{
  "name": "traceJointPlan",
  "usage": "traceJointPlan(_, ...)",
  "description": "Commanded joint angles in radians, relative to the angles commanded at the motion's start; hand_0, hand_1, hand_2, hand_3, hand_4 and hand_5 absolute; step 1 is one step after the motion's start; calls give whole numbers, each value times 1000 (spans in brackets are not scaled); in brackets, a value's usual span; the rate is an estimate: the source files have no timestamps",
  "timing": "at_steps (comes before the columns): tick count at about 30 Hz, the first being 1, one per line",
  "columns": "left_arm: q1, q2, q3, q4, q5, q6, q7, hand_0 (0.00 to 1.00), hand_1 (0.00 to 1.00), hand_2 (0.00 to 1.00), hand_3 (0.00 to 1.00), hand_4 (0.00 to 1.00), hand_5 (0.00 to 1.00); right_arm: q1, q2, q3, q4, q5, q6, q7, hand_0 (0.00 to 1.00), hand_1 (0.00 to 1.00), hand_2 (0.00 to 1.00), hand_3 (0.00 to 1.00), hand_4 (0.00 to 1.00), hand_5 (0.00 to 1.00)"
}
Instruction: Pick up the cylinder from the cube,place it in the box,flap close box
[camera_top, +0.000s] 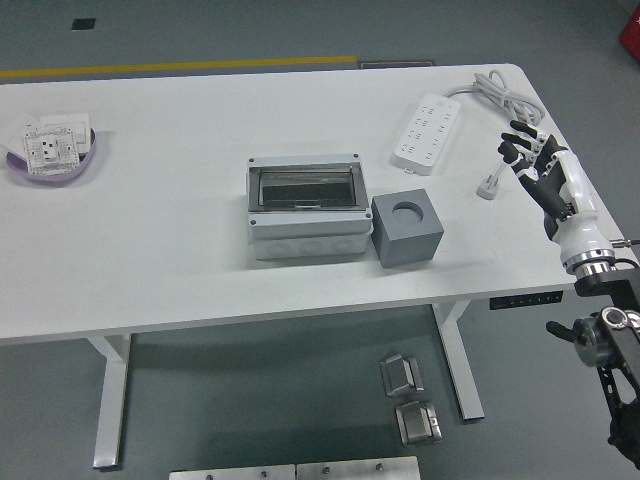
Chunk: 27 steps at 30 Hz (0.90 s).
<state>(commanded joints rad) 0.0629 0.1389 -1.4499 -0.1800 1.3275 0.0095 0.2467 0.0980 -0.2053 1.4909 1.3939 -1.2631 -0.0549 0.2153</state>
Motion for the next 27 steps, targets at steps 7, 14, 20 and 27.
traceJointPlan(7,5,-1,3,0,12,-2,3,692,676,687,807,767,439,12,-5,-11,1,-4,2,-1,793,744,781,804,939,547)
traceJointPlan(14,9,3,-1,0,42,-7,8,692,676,687,807,768,438,12,-11,-5,10,-1,-1,6,794,745,781,806,940,548)
traceJointPlan(20,12,4,4,0,40,-7,11,692,676,687,807,769,438,8,-9,0,16,22,-41,55,793,745,782,807,944,551)
traceJointPlan(27,8,3,9,0,30,-6,12,692,676,686,806,769,438,9,-8,-3,18,14,-53,56,773,731,765,788,944,553)
